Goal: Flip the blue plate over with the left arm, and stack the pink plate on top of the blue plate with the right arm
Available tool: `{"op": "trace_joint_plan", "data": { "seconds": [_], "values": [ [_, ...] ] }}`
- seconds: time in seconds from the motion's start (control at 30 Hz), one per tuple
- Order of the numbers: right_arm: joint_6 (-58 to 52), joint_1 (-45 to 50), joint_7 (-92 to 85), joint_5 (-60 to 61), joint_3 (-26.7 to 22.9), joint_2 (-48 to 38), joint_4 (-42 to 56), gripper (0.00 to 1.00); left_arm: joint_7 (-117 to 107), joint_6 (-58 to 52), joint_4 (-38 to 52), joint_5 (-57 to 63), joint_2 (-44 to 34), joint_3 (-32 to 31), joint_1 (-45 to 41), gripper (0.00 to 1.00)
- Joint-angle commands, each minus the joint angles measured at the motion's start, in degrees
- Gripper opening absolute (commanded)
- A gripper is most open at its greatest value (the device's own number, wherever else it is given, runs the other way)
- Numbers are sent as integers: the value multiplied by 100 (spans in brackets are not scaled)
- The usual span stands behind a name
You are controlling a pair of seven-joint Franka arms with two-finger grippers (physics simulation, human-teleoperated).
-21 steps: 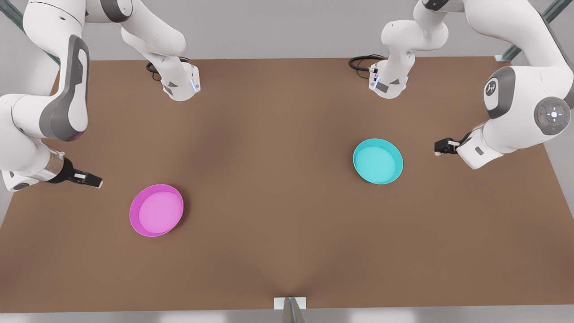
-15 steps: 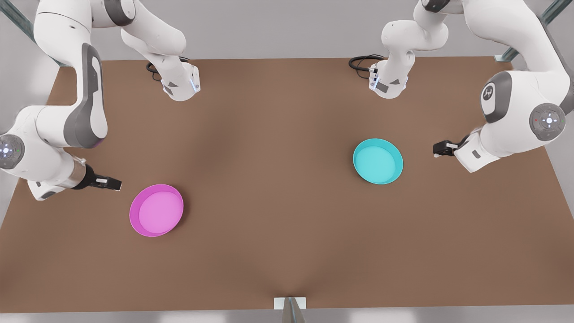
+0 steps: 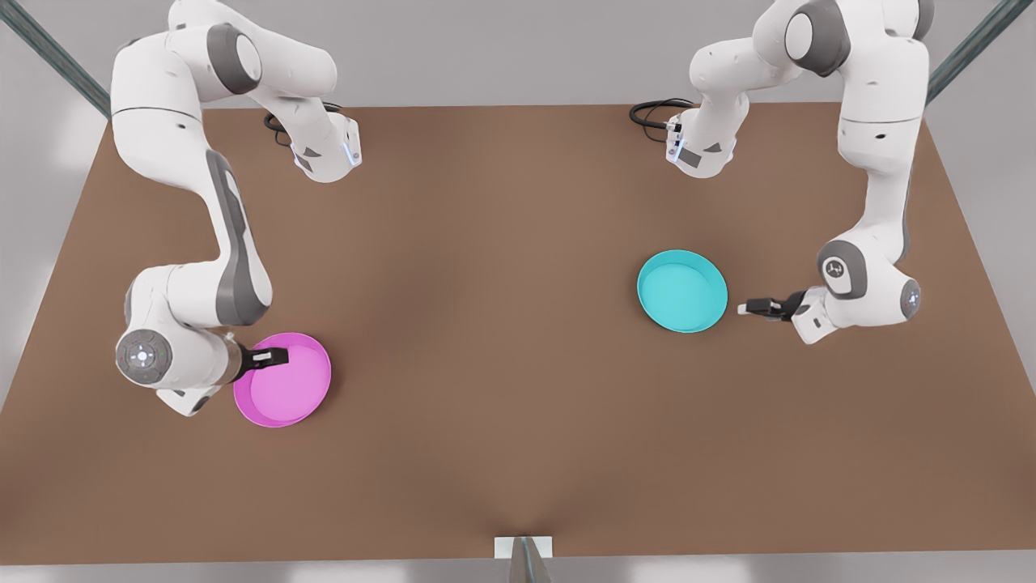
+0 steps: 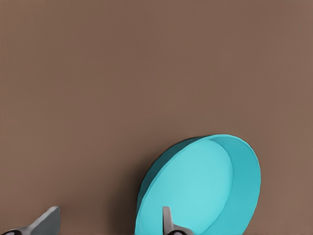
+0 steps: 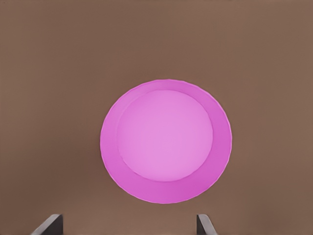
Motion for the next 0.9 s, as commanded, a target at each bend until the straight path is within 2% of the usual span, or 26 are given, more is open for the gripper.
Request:
{"op": "trace_joint_plan", "data": {
  "seconds": [0.0,0.2,0.3,0.47,0.53,0.67,0.87],
  "values": [
    [77,8,14,4,0,16,13,100,54,9,-27,-321,4,0,0,100],
    [236,-36,40,-67,0,8,13,100,81,9,-36,-366,119,-35,-62,100],
    [-519,-19,40,-32,18,-27,-57,100,309,9,-36,-366,154,-35,-62,100],
    [-599,-151,-13,-67,9,-45,48,100,511,-35,-36,-366,189,-35,-150,100],
    [-529,-282,5,109,26,-63,101,100,511,-35,-106,-366,189,-44,-150,100],
    [446,-36,75,136,53,-1,31,100,511,-35,-115,-366,250,-141,-150,100],
    [622,-80,75,127,44,175,4,100,520,-35,-106,-357,294,-167,-150,100]
  ]
}}
